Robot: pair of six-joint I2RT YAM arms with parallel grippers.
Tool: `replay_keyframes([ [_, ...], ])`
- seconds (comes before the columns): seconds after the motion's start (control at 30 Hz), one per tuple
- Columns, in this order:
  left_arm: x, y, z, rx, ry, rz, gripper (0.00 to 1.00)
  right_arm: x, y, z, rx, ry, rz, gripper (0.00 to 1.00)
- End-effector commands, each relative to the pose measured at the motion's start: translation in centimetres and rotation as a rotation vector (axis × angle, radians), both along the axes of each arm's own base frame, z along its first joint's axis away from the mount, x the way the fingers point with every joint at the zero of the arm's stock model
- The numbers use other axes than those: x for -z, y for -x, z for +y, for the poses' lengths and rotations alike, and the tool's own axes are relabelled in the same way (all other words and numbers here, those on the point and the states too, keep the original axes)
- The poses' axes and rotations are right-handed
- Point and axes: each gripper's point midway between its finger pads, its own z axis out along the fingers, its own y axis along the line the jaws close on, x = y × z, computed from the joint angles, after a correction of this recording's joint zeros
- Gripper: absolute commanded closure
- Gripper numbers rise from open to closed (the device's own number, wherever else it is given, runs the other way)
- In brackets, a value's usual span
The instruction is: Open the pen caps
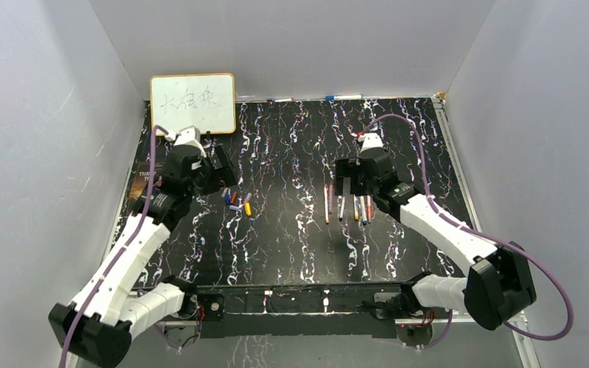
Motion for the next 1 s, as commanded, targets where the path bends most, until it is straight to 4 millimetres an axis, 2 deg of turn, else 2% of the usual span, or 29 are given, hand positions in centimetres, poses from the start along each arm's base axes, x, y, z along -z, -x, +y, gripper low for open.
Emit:
replay_keyframes([
  [0.0, 0.5, 1.3, 3.6, -0.142, -0.084, -0.011, 0.02, -1.9, -1.8, -2.9, 0.107, 0.037, -0.186, 0.02],
  [0.1, 1.1, 1.2, 4.0, -0.173, -0.081, -0.030, 0.02, -2.2, -2.1, -5.7, 0.218, 0.063, -0.261, 0.02],
  [0.23, 2.5, 0.1, 4.7, -0.195, -0.123, -0.081, 0.02, -3.1, -2.0, -8.9, 0.343, 0.048, -0.375, 0.02],
  [0.3, 3.7, -0.5, 5.6, -0.219, -0.187, -0.082, 0.02, -4.2, -1.7, -10.0, 0.386, 0.002, -0.452, 0.02],
  [0.37, 4.8, -1.3, 5.9, -0.213, -0.239, -0.098, 0.02, -4.3, -1.4, -10.9, 0.414, -0.026, -0.508, 0.02],
  [0.53, 7.9, -2.5, 7.5, -0.244, -0.371, -0.091, 0.02, -3.5, -1.0, -13.3, 0.524, -0.024, -0.565, 0.02],
  [0.57, 8.2, -3.0, 7.7, -0.255, -0.385, -0.112, 0.02, -1.8, -0.6, -13.9, 0.540, -0.002, -0.541, 0.02],
  [0.7, 10.7, -3.8, 8.6, -0.248, -0.467, -0.152, 0.02, -0.2, -0.7, -15.4, 0.610, 0.044, -0.546, 0.02],
  [0.97, 15.1, -5.5, 10.5, -0.189, -0.601, -0.145, 0.02, 2.1, -2.2, -17.3, 0.652, 0.097, -0.559, 0.02],
])
